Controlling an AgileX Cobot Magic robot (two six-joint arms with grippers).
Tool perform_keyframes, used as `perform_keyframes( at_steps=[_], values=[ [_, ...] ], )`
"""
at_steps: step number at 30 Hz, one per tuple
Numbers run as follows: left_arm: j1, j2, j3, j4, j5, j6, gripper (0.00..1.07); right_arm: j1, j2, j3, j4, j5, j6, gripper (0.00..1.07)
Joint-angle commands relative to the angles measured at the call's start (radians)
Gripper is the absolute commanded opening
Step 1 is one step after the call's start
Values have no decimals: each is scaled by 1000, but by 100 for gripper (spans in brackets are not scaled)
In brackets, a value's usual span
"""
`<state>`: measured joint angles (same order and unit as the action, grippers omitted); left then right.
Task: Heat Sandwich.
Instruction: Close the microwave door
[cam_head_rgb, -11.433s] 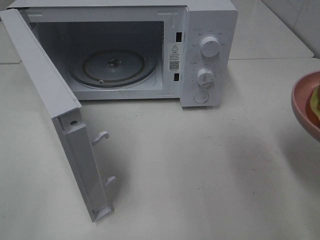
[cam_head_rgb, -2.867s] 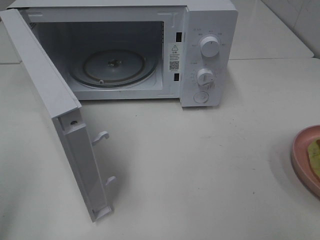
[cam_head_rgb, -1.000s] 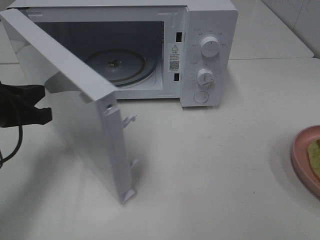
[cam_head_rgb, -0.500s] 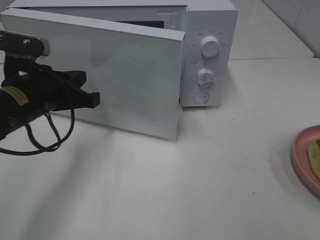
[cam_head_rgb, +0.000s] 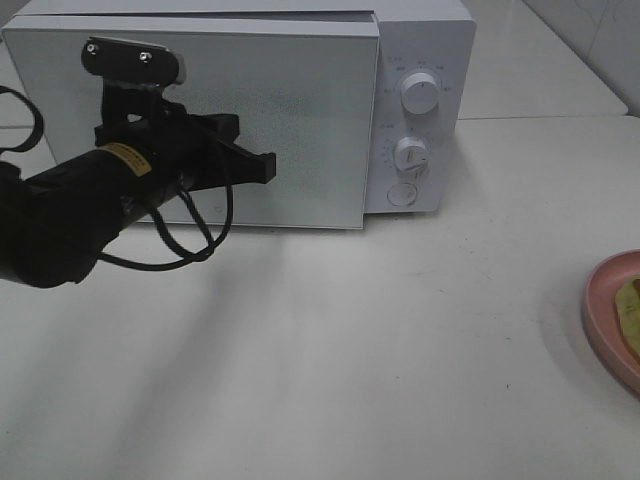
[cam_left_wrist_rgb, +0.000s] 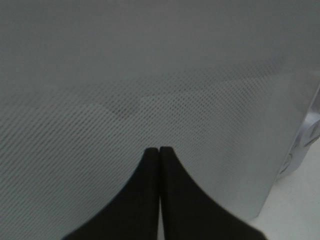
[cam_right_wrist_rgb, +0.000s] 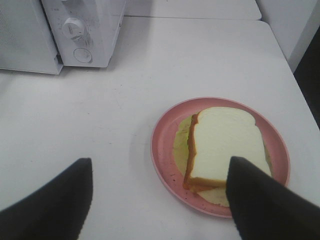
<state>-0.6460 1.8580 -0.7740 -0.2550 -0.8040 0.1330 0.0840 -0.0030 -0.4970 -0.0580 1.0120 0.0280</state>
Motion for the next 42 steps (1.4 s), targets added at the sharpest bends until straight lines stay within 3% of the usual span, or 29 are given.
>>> perform_keyframes(
  at_steps=[1,10,22,28,33,42],
  values=[
    [-21,29,-71,-16,24,4,0,-7,-29,2,-1,-14,3,73],
    [-30,114,-243,-68,96,25,0,-7,-29,2,-1,-14,3,73],
    [-30,210,-451,-155,171,125,0,-7,-29,2,-1,-14,3,73],
    [-40,192,-444,-155,232,125,0,-7,-29,2,-1,-14,3,73],
    [-76,140,-430,-149,394,148,0,-7,-29,2,-1,-14,3,72],
    [-110,7,-299,-150,572,151,0,-7,-29,2,-1,-14,3,72]
  ],
)
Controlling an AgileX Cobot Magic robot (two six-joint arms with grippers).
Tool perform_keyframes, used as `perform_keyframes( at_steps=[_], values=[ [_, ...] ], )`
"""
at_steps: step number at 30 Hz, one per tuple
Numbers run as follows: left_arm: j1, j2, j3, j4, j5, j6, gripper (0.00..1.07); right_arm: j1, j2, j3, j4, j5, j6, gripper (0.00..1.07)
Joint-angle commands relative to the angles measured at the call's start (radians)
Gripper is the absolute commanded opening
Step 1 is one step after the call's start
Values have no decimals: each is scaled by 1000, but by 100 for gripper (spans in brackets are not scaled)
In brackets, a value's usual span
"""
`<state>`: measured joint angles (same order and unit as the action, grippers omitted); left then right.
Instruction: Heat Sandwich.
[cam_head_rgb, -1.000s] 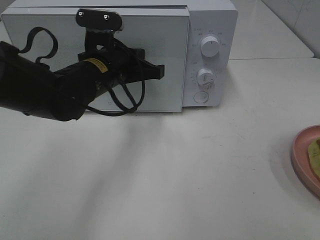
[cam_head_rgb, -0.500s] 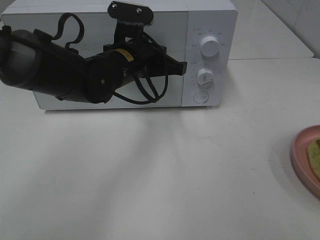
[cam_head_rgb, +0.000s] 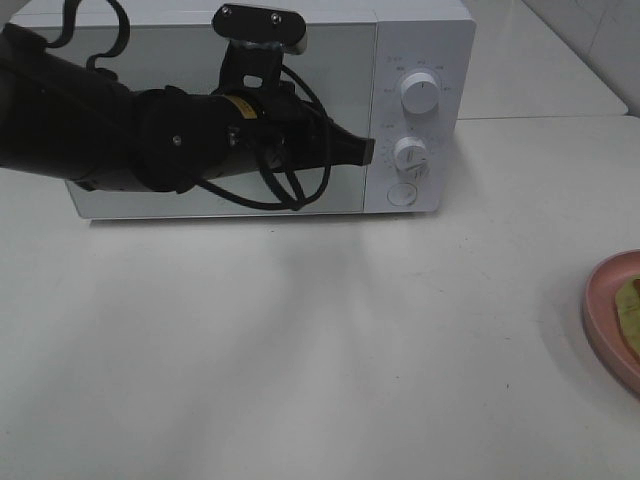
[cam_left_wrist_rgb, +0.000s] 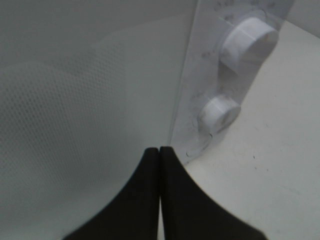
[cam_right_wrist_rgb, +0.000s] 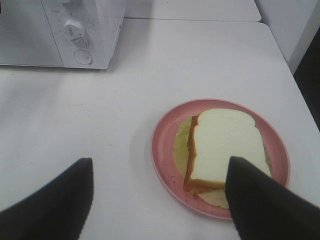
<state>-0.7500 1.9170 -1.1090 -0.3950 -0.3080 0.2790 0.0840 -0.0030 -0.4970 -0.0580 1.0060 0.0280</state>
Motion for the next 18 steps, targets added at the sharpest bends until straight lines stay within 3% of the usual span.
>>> perform_keyframes(
  at_steps=[1,3,4,5,6,7,8,9,10,11,18],
  values=[
    [-6,-67,45,-12,118,5,0,-7,-29,2,-1,-8,3,72],
    [-3,-117,63,-11,308,5,4,-7,-29,2,-1,-8,3,72],
    [-3,-117,63,-11,308,5,4,-7,-29,2,-1,-8,3,72],
    [1,-129,65,-11,354,5,13,-7,-29,2,-1,-8,3,72],
    [2,-142,67,-11,417,5,26,-7,-29,2,-1,-8,3,72],
    [2,-164,67,-11,505,5,59,-7,-29,2,-1,-8,3,72],
    [2,-174,67,-11,540,5,79,-7,-29,2,-1,-8,3,72],
    [2,-174,67,-11,540,5,79,-7,-29,2,-1,-8,3,72],
    [2,-179,67,-11,578,5,97,-7,-29,2,-1,-8,3,72],
    [2,-196,67,-4,647,9,100,-7,-29,2,-1,-8,3,72],
    [2,-253,67,74,849,4,97,-7,-29,2,-1,-8,3,72]
  ],
)
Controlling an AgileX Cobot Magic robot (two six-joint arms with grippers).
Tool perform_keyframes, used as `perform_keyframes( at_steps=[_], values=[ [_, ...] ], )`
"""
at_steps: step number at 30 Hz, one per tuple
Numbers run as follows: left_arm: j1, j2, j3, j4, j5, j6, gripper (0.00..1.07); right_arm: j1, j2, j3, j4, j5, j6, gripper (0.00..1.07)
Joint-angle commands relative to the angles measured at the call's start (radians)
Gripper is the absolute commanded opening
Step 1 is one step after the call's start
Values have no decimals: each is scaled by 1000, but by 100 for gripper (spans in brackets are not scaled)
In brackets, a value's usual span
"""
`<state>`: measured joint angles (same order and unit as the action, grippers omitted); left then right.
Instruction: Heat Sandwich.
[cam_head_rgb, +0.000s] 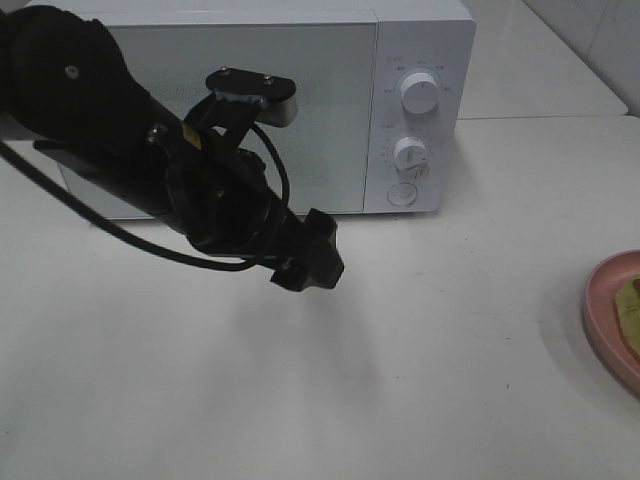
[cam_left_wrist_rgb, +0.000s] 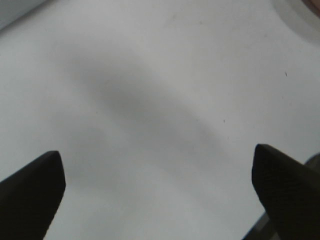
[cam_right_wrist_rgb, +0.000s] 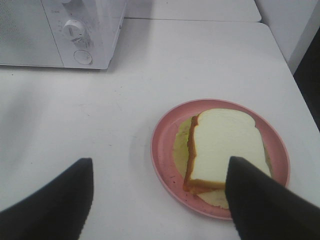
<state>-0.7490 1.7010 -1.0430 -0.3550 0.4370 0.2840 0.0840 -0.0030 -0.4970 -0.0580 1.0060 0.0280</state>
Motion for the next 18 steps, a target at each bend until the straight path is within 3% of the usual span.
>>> perform_keyframes(
  at_steps=[1,3,7,10,11,15,18],
  values=[
    [1,-47,1,43,143,-19,97,-7,-29,2,-1,-8,3,72],
    [15,-78,1,56,247,-80,97,-7,-29,2,-1,-8,3,72],
    [83,-111,1,55,356,-124,97,-7,-29,2,-1,-8,3,72],
    [128,-128,1,53,411,-136,97,-7,-29,2,-1,-8,3,72],
    [184,-148,1,48,459,-141,97,-7,-29,2,-1,-8,3,72],
    [261,-183,1,50,515,-158,97,-7,-29,2,-1,-8,3,72],
    [364,-245,1,52,580,-169,97,-7,-29,2,-1,-8,3,71]
  ],
)
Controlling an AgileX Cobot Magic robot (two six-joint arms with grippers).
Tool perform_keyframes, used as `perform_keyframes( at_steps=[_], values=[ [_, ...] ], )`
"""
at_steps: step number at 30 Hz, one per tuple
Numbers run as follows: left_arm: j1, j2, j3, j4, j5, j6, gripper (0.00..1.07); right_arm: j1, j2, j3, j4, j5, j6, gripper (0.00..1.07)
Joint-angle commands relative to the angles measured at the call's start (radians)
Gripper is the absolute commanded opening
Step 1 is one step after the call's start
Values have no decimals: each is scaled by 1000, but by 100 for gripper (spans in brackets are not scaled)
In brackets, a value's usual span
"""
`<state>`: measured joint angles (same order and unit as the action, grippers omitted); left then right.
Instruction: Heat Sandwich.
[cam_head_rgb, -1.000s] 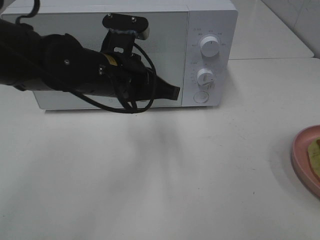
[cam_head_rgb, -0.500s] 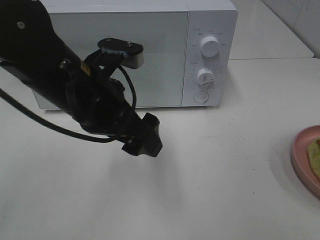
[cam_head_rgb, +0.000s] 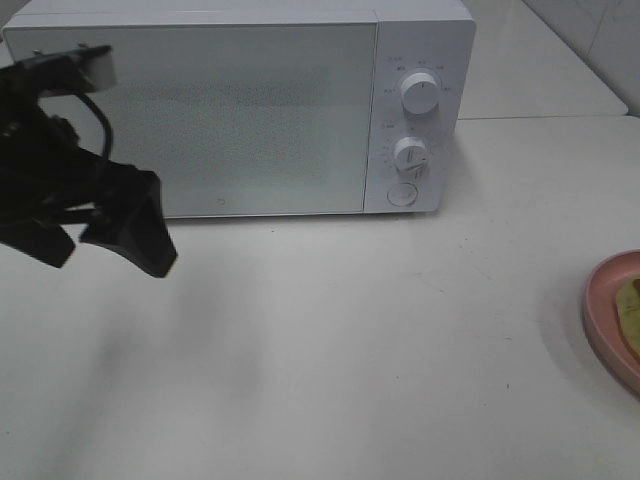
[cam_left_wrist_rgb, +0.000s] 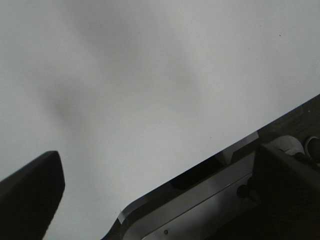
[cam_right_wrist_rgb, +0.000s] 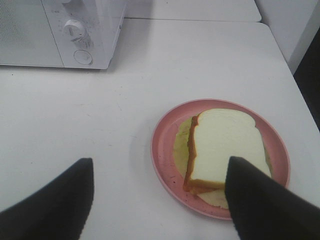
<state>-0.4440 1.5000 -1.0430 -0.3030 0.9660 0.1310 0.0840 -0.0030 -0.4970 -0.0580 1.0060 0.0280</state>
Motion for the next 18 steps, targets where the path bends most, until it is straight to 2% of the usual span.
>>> perform_keyframes(
  at_steps=[1,3,6,8,10,13,15,18],
  values=[
    [59,-44,1,0,51,-16,97,-7,-29,2,-1,-8,3,71],
    [139,-97,1,28,89,-38,97,-7,-29,2,-1,-8,3,69],
    [182,-127,1,63,116,-54,97,-7,-29,2,-1,-8,3,69],
    [245,-176,7,110,161,-62,97,-7,-29,2,-1,-8,3,69],
    [262,-194,12,120,167,-62,97,-7,-29,2,-1,-8,3,69],
    [340,-283,86,130,172,-62,97,-7,-29,2,-1,-8,3,69],
    [352,-305,105,130,172,-62,97,-7,-29,2,-1,-8,3,69],
    [391,-427,188,131,172,-61,97,-7,-29,2,-1,-8,3,69]
  ],
)
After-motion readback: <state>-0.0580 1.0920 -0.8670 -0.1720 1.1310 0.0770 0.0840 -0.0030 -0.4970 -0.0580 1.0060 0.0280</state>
